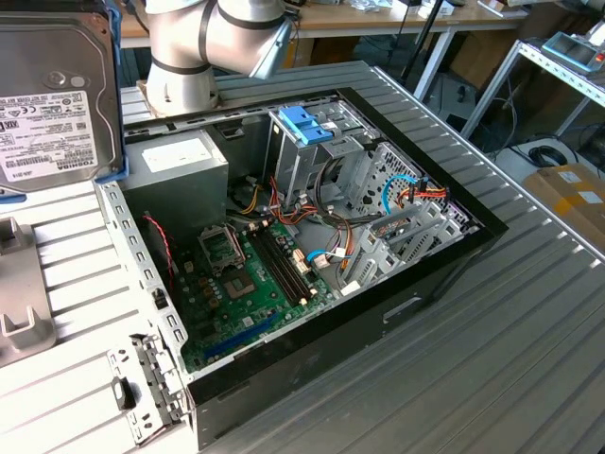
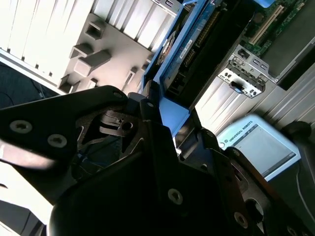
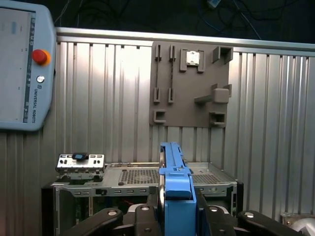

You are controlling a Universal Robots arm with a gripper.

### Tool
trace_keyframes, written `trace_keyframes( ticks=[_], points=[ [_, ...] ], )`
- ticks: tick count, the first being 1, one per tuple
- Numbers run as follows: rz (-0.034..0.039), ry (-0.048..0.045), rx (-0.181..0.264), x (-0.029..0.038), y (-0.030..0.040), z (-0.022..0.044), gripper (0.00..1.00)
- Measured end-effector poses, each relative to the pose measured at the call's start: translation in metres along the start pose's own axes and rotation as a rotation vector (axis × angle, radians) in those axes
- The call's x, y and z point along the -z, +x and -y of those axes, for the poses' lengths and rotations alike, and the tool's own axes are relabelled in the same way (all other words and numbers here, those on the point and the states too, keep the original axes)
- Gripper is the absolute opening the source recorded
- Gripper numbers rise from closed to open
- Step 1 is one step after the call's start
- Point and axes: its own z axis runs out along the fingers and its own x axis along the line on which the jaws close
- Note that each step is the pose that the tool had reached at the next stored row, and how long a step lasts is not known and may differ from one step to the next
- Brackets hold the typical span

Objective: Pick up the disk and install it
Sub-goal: 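Pick up the disk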

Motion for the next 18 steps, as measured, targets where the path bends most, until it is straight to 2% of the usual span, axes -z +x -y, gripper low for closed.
trace_keyframes(
  ticks=[18],
  points=[
    [0.0000, 0.0000, 0.000, 0.0018, 0.0186, -0.0004, 0.37]
  ],
)
